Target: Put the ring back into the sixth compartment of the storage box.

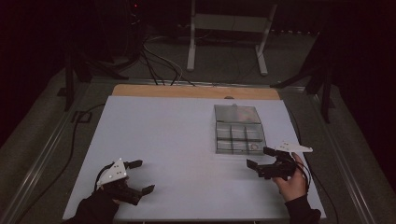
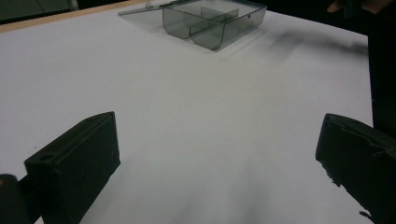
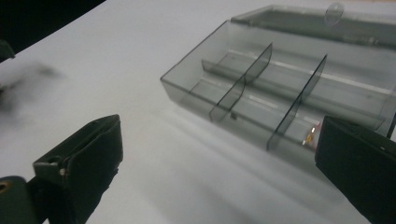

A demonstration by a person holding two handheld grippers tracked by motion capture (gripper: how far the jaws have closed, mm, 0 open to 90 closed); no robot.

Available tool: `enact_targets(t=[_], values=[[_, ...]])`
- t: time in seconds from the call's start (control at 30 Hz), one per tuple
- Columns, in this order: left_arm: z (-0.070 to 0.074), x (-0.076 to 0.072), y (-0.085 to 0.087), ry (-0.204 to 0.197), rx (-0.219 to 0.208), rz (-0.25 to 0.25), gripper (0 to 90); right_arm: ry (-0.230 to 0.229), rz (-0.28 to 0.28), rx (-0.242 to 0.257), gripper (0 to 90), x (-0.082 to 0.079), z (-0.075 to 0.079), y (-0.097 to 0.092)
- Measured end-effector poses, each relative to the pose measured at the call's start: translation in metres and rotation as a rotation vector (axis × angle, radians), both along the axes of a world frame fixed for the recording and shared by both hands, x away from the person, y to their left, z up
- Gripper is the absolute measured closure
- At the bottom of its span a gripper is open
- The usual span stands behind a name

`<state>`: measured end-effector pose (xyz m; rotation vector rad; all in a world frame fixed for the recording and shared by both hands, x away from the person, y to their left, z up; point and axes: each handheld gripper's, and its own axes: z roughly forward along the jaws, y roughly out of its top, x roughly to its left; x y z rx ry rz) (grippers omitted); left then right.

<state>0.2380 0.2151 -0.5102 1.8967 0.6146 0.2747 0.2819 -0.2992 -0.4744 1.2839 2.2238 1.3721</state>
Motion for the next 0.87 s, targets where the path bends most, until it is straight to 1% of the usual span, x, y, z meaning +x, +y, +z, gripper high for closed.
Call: enact_targets(t=[0.03, 0.07, 0.17, 0.23, 0.37, 0.47, 0.6, 0.7, 0.87], values=[[0.000, 0.000, 0.000, -0.002, 0.004, -0.002, 0.7, 0.004, 0.000, -0.001, 0.5, -0.002, -0.002, -0.001], [0.000, 0.000, 0.000, -0.002, 0.002, -0.002, 0.6, 0.019, 0.007, -0.003, 0.5, -0.005, -0.006, -0.002], [0.000, 0.000, 0.000, 0.001, 0.002, 0.002, 0.6, 0.032, 0.010, -0.001, 0.5, -0.009, -0.012, -0.004], [0.000, 0.000, 0.000, 0.001, 0.002, 0.002, 0.6, 0.036, 0.010, -0.002, 0.5, -0.011, -0.014, -0.005], [0.000, -0.001, 0.000, 0.000, 0.005, 0.000, 0.6, 0.040, 0.014, 0.010, 0.5, -0.019, -0.020, -0.008], [0.000, 0.000, 0.000, -0.001, 0.001, 0.001, 0.6, 0.038, 0.017, -0.016, 0.5, -0.023, -0.025, -0.008], [0.000, 0.000, -0.001, -0.001, 0.004, -0.003, 0.7, 0.062, 0.035, -0.038, 0.5, -0.026, -0.034, -0.009], [0.000, 0.000, -0.001, 0.001, 0.004, -0.002, 0.6, 0.062, 0.034, -0.037, 0.5, -0.025, -0.037, -0.010], [0.000, 0.000, 0.000, 0.000, 0.000, 0.000, 0.6, 0.049, 0.026, -0.030, 0.5, -0.024, -0.037, -0.010]])
